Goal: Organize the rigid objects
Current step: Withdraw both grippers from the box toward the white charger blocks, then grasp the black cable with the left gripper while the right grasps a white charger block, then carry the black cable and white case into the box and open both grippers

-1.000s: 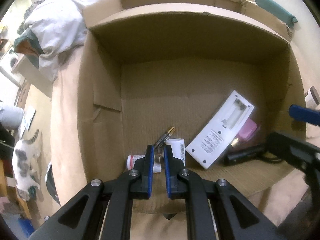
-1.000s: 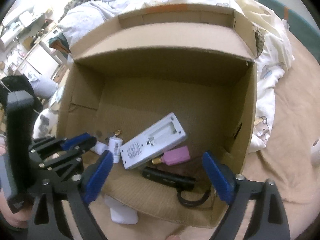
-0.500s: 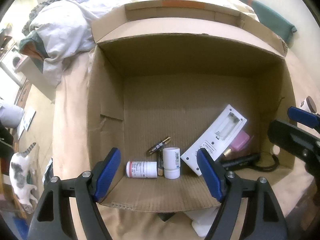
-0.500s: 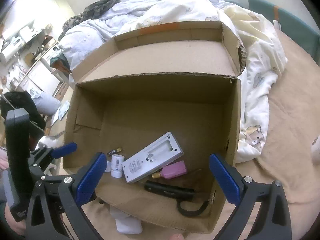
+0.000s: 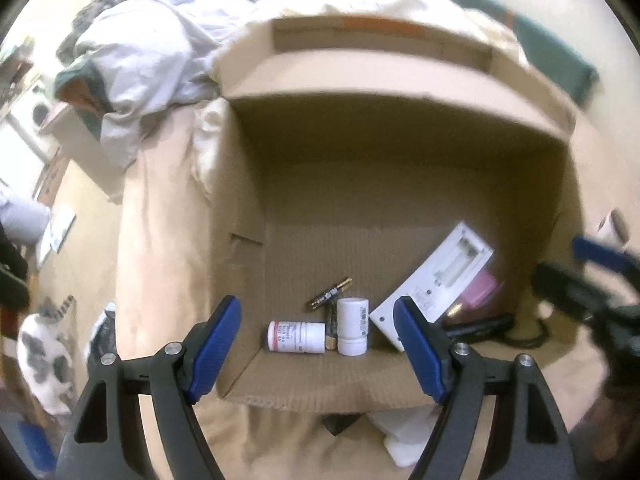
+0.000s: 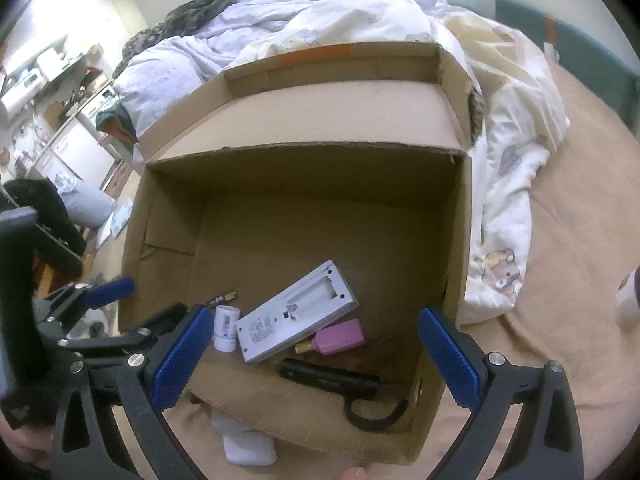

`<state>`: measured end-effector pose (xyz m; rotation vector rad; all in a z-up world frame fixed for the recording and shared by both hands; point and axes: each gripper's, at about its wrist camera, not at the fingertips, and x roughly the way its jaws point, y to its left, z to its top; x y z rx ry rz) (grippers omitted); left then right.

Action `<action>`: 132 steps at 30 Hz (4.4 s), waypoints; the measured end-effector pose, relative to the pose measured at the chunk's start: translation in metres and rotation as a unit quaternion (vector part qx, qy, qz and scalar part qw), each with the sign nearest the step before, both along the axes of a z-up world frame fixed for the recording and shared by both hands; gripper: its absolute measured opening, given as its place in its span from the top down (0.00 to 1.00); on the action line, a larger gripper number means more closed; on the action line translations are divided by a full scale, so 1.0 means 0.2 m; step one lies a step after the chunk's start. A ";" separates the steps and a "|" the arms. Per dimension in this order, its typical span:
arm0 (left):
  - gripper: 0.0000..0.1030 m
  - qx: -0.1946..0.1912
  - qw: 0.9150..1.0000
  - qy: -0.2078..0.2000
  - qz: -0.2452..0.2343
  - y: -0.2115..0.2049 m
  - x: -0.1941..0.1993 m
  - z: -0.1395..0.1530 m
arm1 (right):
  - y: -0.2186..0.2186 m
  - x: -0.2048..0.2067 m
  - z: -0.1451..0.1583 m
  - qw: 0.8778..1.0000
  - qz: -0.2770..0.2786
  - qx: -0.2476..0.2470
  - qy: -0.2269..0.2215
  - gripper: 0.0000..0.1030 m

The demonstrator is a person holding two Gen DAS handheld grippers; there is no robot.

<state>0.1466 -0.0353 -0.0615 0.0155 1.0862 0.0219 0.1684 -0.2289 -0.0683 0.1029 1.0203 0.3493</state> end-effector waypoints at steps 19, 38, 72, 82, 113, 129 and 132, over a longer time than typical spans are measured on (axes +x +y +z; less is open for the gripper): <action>0.26 0.001 0.999 0.037 -0.006 0.13 -0.28 0.07 | -0.06 -0.27 0.03 1.000 0.001 0.017 0.027 0.00; 0.41 0.085 0.973 0.153 -0.149 -0.16 -0.21 -0.52 | -0.05 -0.31 -0.11 0.997 -0.017 0.017 0.074 0.00; 0.90 0.033 0.982 0.178 -0.053 0.09 -0.22 -0.55 | 0.53 -0.44 -0.60 0.965 0.148 -0.158 0.149 0.42; 0.90 0.020 0.986 0.152 -0.057 -0.05 -0.32 -0.45 | 0.49 -0.58 -0.46 0.965 0.176 -0.128 0.148 0.42; 0.90 -0.018 0.998 -0.025 -0.047 0.03 -0.07 0.33 | -0.01 -0.18 0.36 0.998 0.046 0.000 -0.052 0.42; 0.90 -0.020 0.998 0.041 -0.039 0.00 0.09 -0.19 | 0.16 0.00 -0.05 0.998 0.060 -0.019 0.023 0.42; 0.90 -0.021 0.998 0.058 -0.032 0.00 0.08 -0.26 | 0.18 0.00 -0.09 0.997 0.064 -0.032 0.030 0.42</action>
